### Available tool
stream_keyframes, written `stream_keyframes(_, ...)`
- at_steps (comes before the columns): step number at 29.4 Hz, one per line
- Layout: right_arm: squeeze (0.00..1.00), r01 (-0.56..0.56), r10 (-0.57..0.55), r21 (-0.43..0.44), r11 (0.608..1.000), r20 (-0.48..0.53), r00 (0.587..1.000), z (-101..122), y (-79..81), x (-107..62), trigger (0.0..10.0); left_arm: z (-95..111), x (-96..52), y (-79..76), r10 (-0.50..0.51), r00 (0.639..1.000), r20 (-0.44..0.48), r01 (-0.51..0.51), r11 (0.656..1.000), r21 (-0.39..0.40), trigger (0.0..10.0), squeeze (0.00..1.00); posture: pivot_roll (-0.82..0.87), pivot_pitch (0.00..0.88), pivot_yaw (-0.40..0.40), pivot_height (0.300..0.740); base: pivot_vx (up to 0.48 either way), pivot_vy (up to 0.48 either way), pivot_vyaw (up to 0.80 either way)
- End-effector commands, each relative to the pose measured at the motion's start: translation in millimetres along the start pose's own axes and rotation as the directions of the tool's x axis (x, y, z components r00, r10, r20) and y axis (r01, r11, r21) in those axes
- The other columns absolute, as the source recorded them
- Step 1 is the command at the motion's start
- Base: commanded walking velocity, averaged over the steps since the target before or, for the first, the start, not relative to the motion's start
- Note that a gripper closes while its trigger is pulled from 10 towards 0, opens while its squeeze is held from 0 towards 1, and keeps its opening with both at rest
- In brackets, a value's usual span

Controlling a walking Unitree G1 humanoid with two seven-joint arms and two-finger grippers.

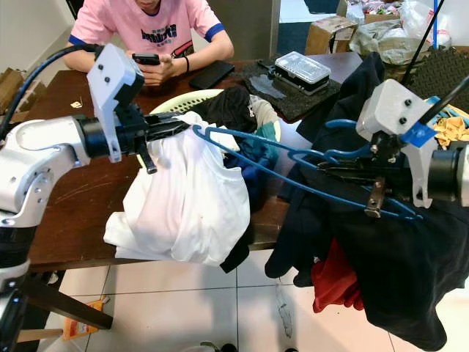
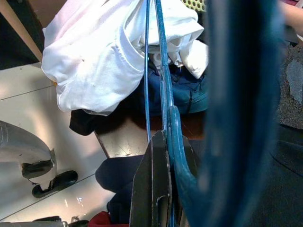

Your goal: Hang hanger

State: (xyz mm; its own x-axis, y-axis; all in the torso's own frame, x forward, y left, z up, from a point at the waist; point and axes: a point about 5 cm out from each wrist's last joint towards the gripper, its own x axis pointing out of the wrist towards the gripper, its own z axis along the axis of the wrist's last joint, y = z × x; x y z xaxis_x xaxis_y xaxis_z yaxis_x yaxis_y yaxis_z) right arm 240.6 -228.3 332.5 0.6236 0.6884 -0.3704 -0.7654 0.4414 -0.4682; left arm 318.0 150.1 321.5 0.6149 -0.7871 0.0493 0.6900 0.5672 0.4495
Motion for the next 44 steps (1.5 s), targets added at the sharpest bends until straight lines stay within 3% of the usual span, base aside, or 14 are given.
stream_keyframes(1, 0.0, 0.022, -0.022, -0.021, 1.0, -0.003, 1.0, 4.0, -2.0, -6.6, 10.0, 6.6, -0.4, -0.8, -0.008, 1.0, 0.019, 0.008, 1.0, 0.018, 10.0, 0.0, 0.04, 0.205, 0.084, 0.74, 0.0, 0.0, 0.0)
stream_keyframes(21, 0.0, 0.026, -0.026, -0.025, 0.999, 0.006, 1.0, 4.8, -4.2, -5.7, 10.0, 8.0, 1.7, -2.3, -0.016, 1.0, 0.025, 0.015, 1.0, 0.027, 10.0, 0.0, 0.04, 0.197, 0.082, 0.74, 0.0, 0.0, 0.0)
stream_keyframes(27, 0.0, -0.076, 0.076, -0.017, 0.997, 0.014, 0.997, 4.3, 13.4, 9.4, 10.0, 17.0, 13.3, 0.0, 0.031, 0.995, 0.095, -0.032, 0.999, 0.007, 10.0, 0.0, 0.04, 0.2, 0.084, 0.74, 0.0, 0.0, 0.0)
stream_keyframes(35, 0.0, -0.087, 0.087, -0.011, 0.996, 0.027, 0.996, 4.1, 16.0, 17.4, 10.0, 26.2, 25.7, -5.1, 0.014, 0.988, 0.151, -0.013, 1.0, -0.004, 10.0, 0.0, 0.04, 0.199, 0.084, 0.74, 0.0, 0.0, 0.0)
stream_keyframes(42, 0.0, -0.047, 0.047, 0.007, 0.999, 0.052, 0.998, 3.7, 13.0, 25.1, 10.0, 30.4, 34.2, -11.3, -0.026, 0.984, 0.176, 0.027, 1.0, -0.007, 10.0, 0.0, 0.04, 0.2, 0.085, 0.74, 0.0, 0.0, 0.0)
stream_keyframes(44, 0.0, 0.02, -0.024, 0.042, 0.999, 0.083, 0.996, 3.9, 8.4, 36.7, 10.0, 38.2, 42.2, -21.4, -0.078, 0.968, 0.237, 0.093, 0.994, -0.053, 10.0, 0.0, 0.04, 0.2, 0.085, 0.74, 0.0, 0.0, 0.0)
